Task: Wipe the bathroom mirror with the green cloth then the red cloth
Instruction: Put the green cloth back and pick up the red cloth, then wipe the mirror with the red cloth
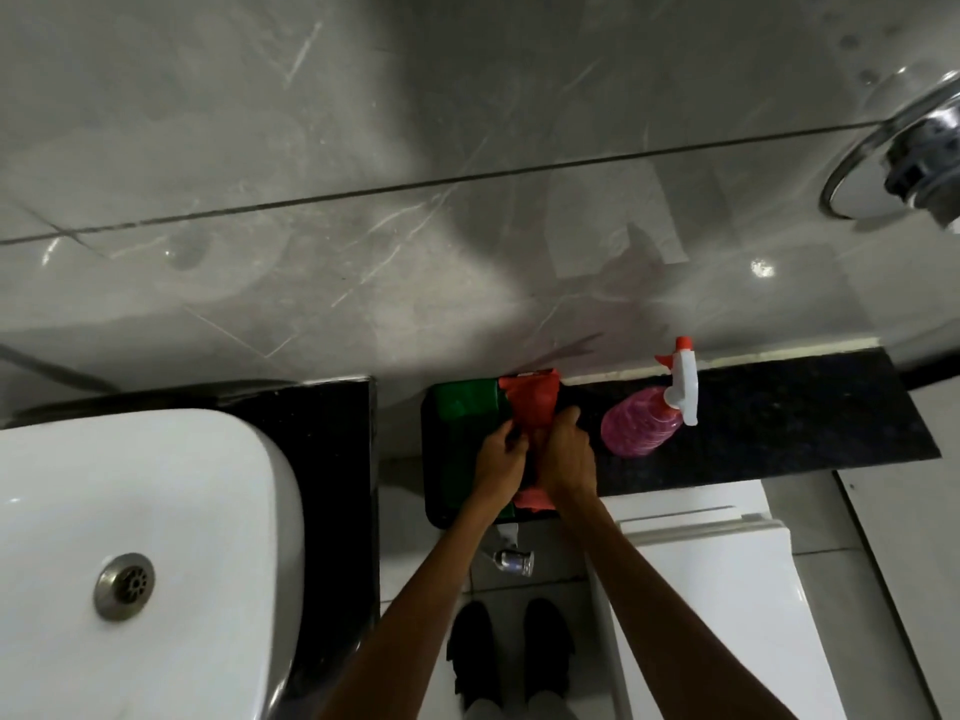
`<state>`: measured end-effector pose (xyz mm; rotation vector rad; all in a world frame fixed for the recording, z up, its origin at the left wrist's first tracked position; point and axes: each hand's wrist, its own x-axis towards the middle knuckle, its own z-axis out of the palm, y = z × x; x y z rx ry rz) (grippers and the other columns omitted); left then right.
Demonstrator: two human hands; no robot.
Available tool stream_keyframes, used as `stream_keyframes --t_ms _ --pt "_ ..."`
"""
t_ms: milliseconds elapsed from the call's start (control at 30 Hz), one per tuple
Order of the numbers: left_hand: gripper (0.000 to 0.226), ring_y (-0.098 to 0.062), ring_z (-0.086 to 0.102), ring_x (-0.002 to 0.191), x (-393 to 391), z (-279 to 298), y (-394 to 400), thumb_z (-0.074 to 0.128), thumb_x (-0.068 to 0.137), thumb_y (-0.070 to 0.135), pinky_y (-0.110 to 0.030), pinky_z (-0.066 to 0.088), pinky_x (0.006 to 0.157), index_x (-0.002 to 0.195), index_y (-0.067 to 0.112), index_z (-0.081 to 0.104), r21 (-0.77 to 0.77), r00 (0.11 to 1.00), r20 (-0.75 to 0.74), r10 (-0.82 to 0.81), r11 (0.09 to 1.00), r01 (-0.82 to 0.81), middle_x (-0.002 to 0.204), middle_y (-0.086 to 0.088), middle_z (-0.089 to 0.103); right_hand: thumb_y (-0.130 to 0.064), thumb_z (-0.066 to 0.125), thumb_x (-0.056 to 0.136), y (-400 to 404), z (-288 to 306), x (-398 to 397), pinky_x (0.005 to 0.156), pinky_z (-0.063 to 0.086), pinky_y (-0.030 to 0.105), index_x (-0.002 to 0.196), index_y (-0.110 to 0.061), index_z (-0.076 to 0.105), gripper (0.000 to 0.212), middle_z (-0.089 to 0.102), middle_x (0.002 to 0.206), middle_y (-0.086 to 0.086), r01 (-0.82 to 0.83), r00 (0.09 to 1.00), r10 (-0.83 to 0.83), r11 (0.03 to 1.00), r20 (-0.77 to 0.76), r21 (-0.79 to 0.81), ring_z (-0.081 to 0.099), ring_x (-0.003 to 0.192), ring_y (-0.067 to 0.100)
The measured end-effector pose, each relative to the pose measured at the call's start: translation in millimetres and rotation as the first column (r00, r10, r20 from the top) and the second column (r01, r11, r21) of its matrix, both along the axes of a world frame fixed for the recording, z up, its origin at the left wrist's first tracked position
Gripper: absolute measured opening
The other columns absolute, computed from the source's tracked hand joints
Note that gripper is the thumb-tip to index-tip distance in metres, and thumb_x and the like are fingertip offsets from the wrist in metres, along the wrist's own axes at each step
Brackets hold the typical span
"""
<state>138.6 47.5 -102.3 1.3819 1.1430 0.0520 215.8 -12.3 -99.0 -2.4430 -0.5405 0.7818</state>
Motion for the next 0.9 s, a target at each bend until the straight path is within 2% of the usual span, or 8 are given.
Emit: stream_keyframes --t_ms 167,300,400,433,633,733,833,900 --pt "0.036 -0.03 0.066 0.123 -9 35 -5 0.054 0.106 0.022 -0.039 0.055 0.104 0.14 0.014 0.061 -0.116 0.986 0.11 0.126 0.987 -0.114 0.133 -0.016 0.069 -0.026 0.051 0.101 -21 55 -10 0.067 0.063 0.055 0.107 -0.021 0.036 0.017 0.07 0.091 0.01 0.069 0.997 -0.055 0.924 -0.047 0.376 0.072 0.07 0.029" --pt "0.044 -0.026 0.071 0.114 -24 115 -4 0.054 0.104 0.038 -0.035 0.058 0.093 0.134 0.009 0.066 -0.356 0.902 0.292 0.317 0.912 -0.205 0.132 -0.017 0.071 -0.034 0.047 0.095 -24 135 -20 0.07 0.061 0.035 0.115 -0.015 0.045 0.028 0.068 0.088 -0.003 -0.039 0.999 0.045 0.836 0.001 0.547 0.07 0.073 0.015" --pt "0.061 -0.033 0.065 0.118 -50 193 7 0.063 0.093 0.039 -0.045 0.052 0.11 0.14 0.001 0.06 -0.441 0.789 0.417 0.452 0.859 -0.26 0.138 -0.026 0.065 -0.029 0.045 0.098 -12 199 -35 0.067 0.047 0.015 0.095 -0.035 0.054 0.011 0.063 0.077 -0.013 -0.022 0.997 0.069 0.724 -0.041 0.69 0.058 0.069 -0.007" --pt "0.06 -0.035 0.063 0.118 -65 220 17 0.064 0.093 0.031 -0.047 0.05 0.112 0.142 -0.003 0.056 -0.424 0.737 0.479 0.478 0.861 -0.282 0.142 -0.03 0.06 -0.02 0.046 0.102 -4 227 -45 0.064 0.045 0.014 0.089 -0.041 0.053 0.026 0.062 0.074 -0.016 -0.021 0.998 0.057 0.694 -0.025 0.72 0.054 0.065 -0.01" --pt "0.056 -0.027 0.069 0.113 -158 394 91 0.068 0.089 -0.006 -0.039 0.055 0.105 0.143 0.004 0.056 0.041 0.616 0.745 0.255 0.905 -0.424 0.133 -0.021 0.07 -0.012 0.054 0.092 67 389 -114 0.08 0.049 0.018 0.111 -0.026 0.045 0.025 0.061 0.098 -0.014 -0.201 0.973 0.174 0.321 0.151 0.926 0.061 0.085 -0.009" --pt "0.068 -0.025 0.069 0.12 -207 481 119 0.085 0.075 0.009 -0.038 0.054 0.106 0.137 0.013 0.059 0.294 0.591 0.803 0.082 0.807 -0.512 0.133 -0.016 0.072 -0.025 0.063 0.094 107 474 -158 0.09 0.05 0.009 0.132 -0.021 0.041 0.044 0.064 0.12 -0.029 -0.271 0.96 0.116 0.151 0.255 0.951 0.063 0.105 -0.013" --pt "0.06 -0.014 0.072 0.121 -238 544 146 0.084 0.077 0.015 -0.024 0.059 0.097 0.13 0.031 0.064 0.474 0.576 0.812 -0.091 0.679 -0.561 0.129 0.006 0.076 -0.034 0.059 0.096 136 535 -190 0.099 0.048 0.01 0.133 -0.048 0.039 0.045 0.061 0.131 -0.014 -0.373 0.925 -0.049 0.068 0.376 0.925 0.062 0.115 -0.005" --pt "0.058 -0.007 0.07 0.122 -249 578 162 0.078 0.086 0.013 -0.017 0.058 0.091 0.134 0.04 0.061 0.589 0.591 0.778 -0.214 0.577 -0.566 0.132 0.016 0.073 -0.019 0.057 0.099 159 562 -200 0.106 0.04 0.008 0.135 -0.031 0.048 0.039 0.056 0.133 0.0 -0.495 0.84 -0.251 0.009 0.481 0.869 0.054 0.122 -0.006"
